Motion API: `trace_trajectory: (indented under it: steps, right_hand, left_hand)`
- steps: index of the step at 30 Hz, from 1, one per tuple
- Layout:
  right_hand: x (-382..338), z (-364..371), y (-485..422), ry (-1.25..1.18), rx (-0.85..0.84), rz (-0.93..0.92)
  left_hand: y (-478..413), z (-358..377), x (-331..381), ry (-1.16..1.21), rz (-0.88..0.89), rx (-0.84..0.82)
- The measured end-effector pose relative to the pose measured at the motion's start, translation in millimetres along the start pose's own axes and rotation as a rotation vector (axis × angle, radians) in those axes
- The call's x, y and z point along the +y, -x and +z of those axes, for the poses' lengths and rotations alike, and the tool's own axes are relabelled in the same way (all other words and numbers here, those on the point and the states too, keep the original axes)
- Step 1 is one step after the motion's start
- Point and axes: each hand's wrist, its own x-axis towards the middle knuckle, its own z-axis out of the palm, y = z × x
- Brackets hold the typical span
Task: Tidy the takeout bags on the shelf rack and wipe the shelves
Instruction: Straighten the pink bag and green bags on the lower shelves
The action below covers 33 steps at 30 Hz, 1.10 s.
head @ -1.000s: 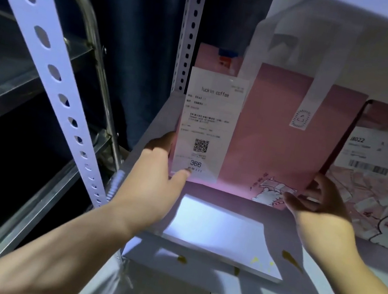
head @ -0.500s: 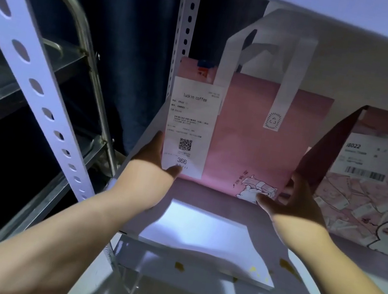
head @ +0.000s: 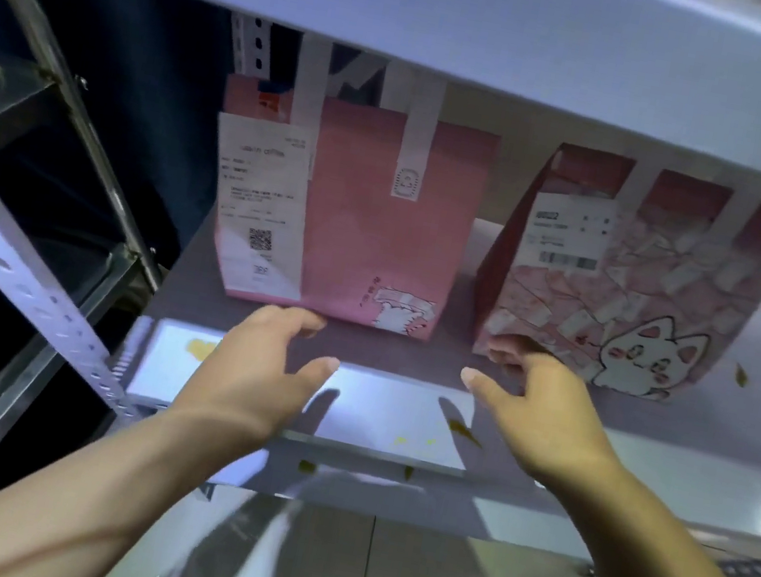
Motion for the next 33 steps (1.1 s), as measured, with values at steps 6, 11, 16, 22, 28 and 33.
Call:
trace_trajectory:
  steps: [6, 11, 16, 22, 28, 33]
  right_hand:
    - [59, -42, 5, 0.130, 0.016, 0.037]
    - [111, -82, -3, 0.293, 0.103, 0.152]
    - [142, -111, -21, 0.429, 0.211, 0.190]
    - [154, -122, -42, 0.332, 0.261, 0.210]
    - [159, -118, -59, 0.109, 0.196, 0.143]
    - [166, -117, -59, -0.049, 0.250, 0.116]
  left_hand:
    - [-10, 51, 36, -0.090, 0.090, -0.105]
    - [-29, 91, 75, -0.107, 0.111, -0.120]
    - [-50, 119, 109, -0.226, 0.077, -0.077]
    - [-66, 138, 136, -0.179, 0.028, -0.058]
    - [-72, 149, 141, -0.010, -0.037, -0.023]
    - [-66, 158, 135, 0.148, -0.035, 0.013]
